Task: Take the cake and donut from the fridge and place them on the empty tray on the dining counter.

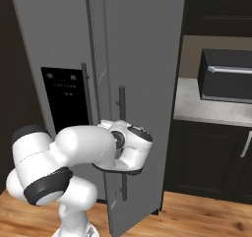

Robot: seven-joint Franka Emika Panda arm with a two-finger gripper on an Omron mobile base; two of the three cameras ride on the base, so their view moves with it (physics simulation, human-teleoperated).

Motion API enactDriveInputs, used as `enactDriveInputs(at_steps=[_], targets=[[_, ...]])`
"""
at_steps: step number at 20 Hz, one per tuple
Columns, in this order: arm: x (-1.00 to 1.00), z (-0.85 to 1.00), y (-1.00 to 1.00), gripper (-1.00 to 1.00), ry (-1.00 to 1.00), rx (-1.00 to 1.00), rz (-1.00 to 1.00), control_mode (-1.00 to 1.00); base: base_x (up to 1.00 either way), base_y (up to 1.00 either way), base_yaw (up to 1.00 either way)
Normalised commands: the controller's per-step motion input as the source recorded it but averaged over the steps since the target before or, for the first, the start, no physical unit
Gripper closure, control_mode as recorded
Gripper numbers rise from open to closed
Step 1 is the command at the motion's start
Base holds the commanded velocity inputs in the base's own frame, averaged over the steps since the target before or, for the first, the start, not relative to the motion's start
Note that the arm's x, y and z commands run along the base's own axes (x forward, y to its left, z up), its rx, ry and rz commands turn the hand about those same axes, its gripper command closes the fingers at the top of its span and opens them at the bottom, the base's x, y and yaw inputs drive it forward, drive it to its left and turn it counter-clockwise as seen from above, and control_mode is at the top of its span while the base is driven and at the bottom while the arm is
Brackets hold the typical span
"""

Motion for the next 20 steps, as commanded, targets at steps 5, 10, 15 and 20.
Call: enactDriveInputs(at_steps=[5,10,15,20], targets=[[-0.22,0.16,-0.47,-1.0,0.0,0.04,0.11,-1.0,0.0,0.0,0.0],[-0.48,0.32,-0.23,-1.0,0.0,0.0,0.0,-1.0,0.0,0.0,0.0],[-0.54,0.31,0.0,-1.0,0.0,0.0,0.0,-1.0,0.0,0.0,0.0],[-0.56,0.56,0.01,-1.0,0.0,-0.01,0.0,-1.0,0.0,0.0,0.0]])
